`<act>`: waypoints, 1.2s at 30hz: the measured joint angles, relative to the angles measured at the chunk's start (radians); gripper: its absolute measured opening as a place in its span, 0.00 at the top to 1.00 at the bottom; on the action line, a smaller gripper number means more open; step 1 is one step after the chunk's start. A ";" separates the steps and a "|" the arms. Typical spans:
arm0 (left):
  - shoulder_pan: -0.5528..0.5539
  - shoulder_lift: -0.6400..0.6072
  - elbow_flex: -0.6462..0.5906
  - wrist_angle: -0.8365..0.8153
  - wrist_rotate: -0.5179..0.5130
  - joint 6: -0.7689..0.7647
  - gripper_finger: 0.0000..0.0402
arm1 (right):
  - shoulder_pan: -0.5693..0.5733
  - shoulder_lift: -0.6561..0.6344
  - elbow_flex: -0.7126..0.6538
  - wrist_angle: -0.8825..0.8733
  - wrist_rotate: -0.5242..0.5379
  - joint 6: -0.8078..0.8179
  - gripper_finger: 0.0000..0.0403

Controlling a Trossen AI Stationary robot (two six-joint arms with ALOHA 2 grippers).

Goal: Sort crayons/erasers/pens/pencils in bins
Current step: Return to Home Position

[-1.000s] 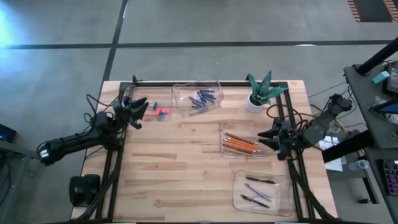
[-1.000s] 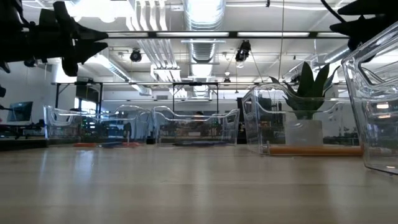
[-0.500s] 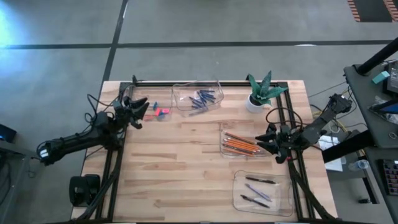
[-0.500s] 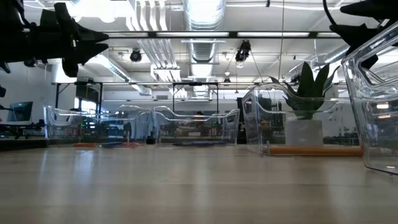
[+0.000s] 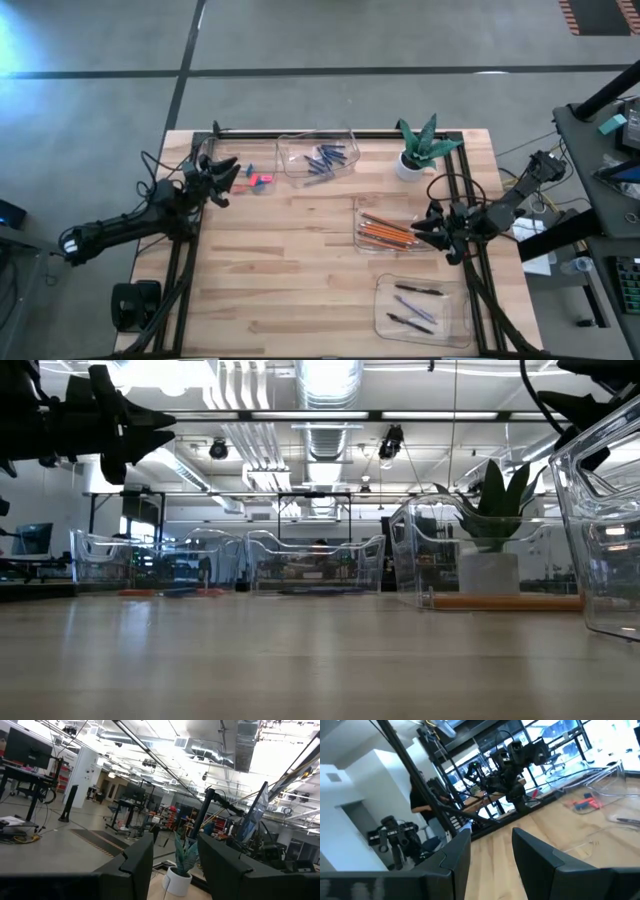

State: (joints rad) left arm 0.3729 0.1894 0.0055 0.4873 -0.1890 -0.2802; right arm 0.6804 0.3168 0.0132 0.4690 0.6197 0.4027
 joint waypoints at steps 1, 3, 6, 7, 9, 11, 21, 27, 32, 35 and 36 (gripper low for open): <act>0.000 0.000 0.000 0.000 0.000 0.000 0.65 | 0.000 0.000 0.000 0.000 0.000 -0.008 0.66; 0.000 0.000 0.000 0.000 0.000 0.000 0.65 | 0.000 0.000 0.000 0.000 0.000 -0.017 0.66; 0.000 0.000 0.000 0.001 0.000 0.000 0.65 | 0.000 0.000 0.000 0.000 0.000 -0.017 0.66; 0.000 0.000 0.000 0.001 0.000 0.000 0.65 | 0.000 0.000 0.000 0.000 0.000 -0.017 0.66; 0.000 0.000 -0.001 0.001 0.000 0.000 0.65 | 0.000 0.000 0.000 0.000 0.000 -0.017 0.66; 0.000 0.000 -0.001 0.001 0.000 0.000 0.65 | 0.000 0.000 0.000 0.000 0.000 -0.017 0.66; -0.001 0.000 -0.001 0.001 0.000 0.000 0.65 | 0.000 0.000 0.000 0.000 0.000 -0.017 0.66; 0.000 0.000 -0.001 0.001 0.000 0.000 0.65 | 0.000 0.000 0.000 0.000 0.000 -0.017 0.66; 0.000 0.000 -0.001 0.001 0.000 0.000 0.65 | 0.000 0.000 0.000 0.000 0.000 -0.017 0.66; 0.000 0.000 -0.001 0.001 0.000 0.000 0.65 | 0.000 0.000 0.000 0.000 0.000 -0.017 0.66; 0.000 0.000 -0.001 0.001 0.000 0.000 0.65 | 0.000 0.000 0.000 0.000 0.000 -0.017 0.66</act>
